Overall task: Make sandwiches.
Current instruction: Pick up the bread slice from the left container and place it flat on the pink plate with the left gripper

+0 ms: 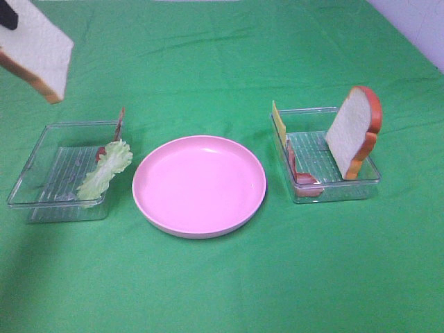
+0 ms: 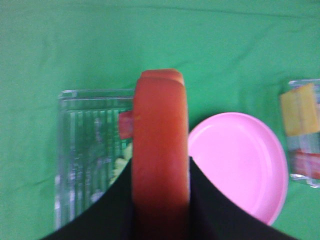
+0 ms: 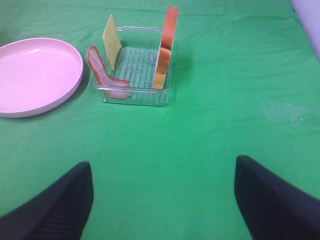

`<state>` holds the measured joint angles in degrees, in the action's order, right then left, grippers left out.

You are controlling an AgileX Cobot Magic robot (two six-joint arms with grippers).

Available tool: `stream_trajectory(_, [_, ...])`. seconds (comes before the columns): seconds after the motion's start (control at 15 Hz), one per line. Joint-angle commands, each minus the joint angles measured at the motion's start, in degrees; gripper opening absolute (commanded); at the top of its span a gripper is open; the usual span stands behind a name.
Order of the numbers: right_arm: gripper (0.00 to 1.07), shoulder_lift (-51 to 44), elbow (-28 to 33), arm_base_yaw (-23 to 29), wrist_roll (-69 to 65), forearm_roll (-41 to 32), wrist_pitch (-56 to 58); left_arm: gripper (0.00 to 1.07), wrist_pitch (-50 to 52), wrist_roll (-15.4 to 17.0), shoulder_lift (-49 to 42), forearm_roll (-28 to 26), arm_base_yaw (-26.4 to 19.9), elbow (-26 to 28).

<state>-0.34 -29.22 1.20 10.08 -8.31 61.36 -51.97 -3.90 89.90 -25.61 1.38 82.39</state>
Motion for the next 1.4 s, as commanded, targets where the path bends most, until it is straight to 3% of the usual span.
stream_trajectory(0.07, [0.74, -0.80, 0.17, -0.23, 0.69, 0.00, -0.34, 0.00, -1.89, -8.65, 0.57, -15.58, 0.52, 0.06])
stream_trajectory(0.13, [0.74, -0.80, 0.17, -0.23, 0.69, 0.00, -0.34, 0.00, -2.23, -12.72, 2.58, -21.43, 2.35, -0.06])
stream_trajectory(0.27, [0.74, -0.80, 0.17, -0.23, 0.69, 0.00, -0.34, 0.00, -1.03, -13.18, 6.93, -23.89, 7.56, -0.06])
stream_trajectory(0.67, [0.74, -0.80, 0.17, -0.23, 0.69, 0.00, -0.34, 0.00, 8.19, -12.95, 21.94, -23.95, 20.74, -0.06])
stream_trajectory(1.0, [0.74, -0.80, 0.17, -0.23, 0.69, 0.00, -0.34, 0.01, 11.17, -11.46, 28.53, -24.12, 22.80, -0.06])
stream_trajectory(1.27, [0.74, -0.80, 0.17, -0.23, 0.69, 0.00, -0.34, 0.21, 10.20, -10.89, 30.94, -23.89, 22.80, 0.00])
stream_trajectory(1.33, [0.74, -0.80, 0.17, -0.23, 0.69, 0.00, -0.34, 0.32, 10.08, -10.89, 30.94, -23.43, 22.80, 0.00])
stream_trajectory(1.4, [0.74, -0.80, 0.17, -0.23, 0.69, 0.00, -0.34, 0.51, 10.08, -10.54, 30.88, -23.20, 22.80, 0.00])
